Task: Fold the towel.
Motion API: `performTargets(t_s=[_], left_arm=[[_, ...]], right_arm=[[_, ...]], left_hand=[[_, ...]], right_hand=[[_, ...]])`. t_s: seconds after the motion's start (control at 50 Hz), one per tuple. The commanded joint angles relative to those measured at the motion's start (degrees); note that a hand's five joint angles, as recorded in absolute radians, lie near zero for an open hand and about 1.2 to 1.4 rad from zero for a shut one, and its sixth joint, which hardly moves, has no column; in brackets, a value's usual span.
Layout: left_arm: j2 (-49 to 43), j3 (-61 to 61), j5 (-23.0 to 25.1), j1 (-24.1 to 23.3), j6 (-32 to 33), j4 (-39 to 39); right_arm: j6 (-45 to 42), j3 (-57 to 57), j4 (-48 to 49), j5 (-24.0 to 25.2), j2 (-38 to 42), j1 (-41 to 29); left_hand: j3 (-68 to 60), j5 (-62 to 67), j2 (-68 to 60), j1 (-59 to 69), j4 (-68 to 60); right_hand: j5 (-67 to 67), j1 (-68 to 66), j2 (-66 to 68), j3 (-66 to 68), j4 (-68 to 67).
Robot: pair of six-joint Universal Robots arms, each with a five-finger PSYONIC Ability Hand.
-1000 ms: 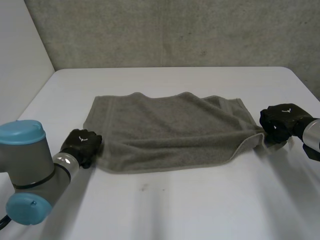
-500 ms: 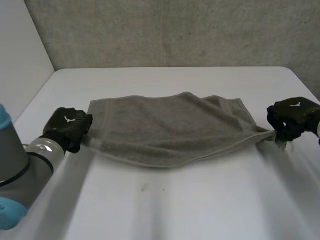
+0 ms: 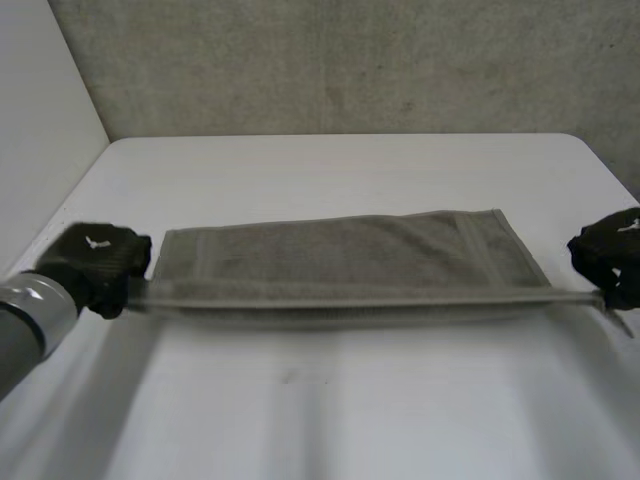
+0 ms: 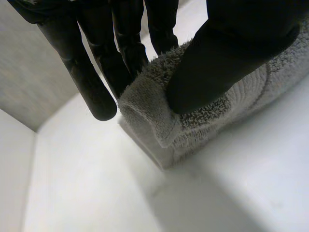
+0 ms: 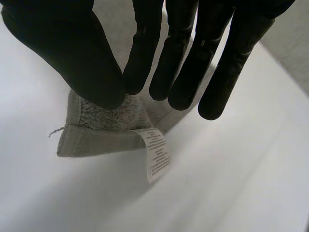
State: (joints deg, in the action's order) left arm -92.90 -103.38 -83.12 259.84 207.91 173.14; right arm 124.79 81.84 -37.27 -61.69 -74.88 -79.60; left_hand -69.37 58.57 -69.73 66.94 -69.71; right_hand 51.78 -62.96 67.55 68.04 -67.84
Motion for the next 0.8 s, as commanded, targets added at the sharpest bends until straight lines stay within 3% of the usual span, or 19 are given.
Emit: performTargets(t_s=[0.02, 0.2, 0.4, 0.56, 0.66, 0.8], left_arm=[[-13.69, 2.47, 0.76, -0.91, -0.22, 3.87], [-19.77, 8.46, 0.59, -1.0, -0.49, 8.71], [-25.56, 15.48, 0.15, -1.26, -6.02, 20.03], [-33.47, 22.15, -0.03, -2.49, -6.73, 22.6], [-37.08, 24.8, -0.55, -2.58, -6.64, 22.68], [-37.18, 24.19, -2.05, -2.58, -6.37, 22.51]], right_arm=[[0.89, -0.8, 6.94, -4.48, 10.7, -3.36], [2.56, -4.67, 14.33, -9.41, 16.09, -7.85], [10.29, -10.02, 35.22, -10.03, 22.14, -12.68], [14.51, -15.03, 47.02, -11.61, 27.67, -14.97], [14.51, -18.9, 46.94, -12.84, 31.54, -16.2], [15.13, -19.17, 45.36, -13.19, 30.85, -16.38]], left_hand=[[-10.63, 11.43, -10.27, 13.06, -10.29], [-10.63, 11.43, -10.27, 13.06, -10.29], [-10.63, 11.43, -10.27, 13.06, -10.29], [-10.63, 11.43, -10.27, 13.06, -10.29], [-10.63, 11.43, -10.27, 13.06, -10.29], [-10.63, 11.43, -10.27, 13.06, -10.29]], right_hand=[[18.22, -17.04, 12.45, 11.96, -12.16], [18.22, -17.04, 12.45, 11.96, -12.16], [18.22, -17.04, 12.45, 11.96, -12.16], [18.22, -17.04, 12.45, 11.96, -12.16], [18.22, -17.04, 12.45, 11.96, -12.16], [18.22, -17.04, 12.45, 11.96, -12.16]])
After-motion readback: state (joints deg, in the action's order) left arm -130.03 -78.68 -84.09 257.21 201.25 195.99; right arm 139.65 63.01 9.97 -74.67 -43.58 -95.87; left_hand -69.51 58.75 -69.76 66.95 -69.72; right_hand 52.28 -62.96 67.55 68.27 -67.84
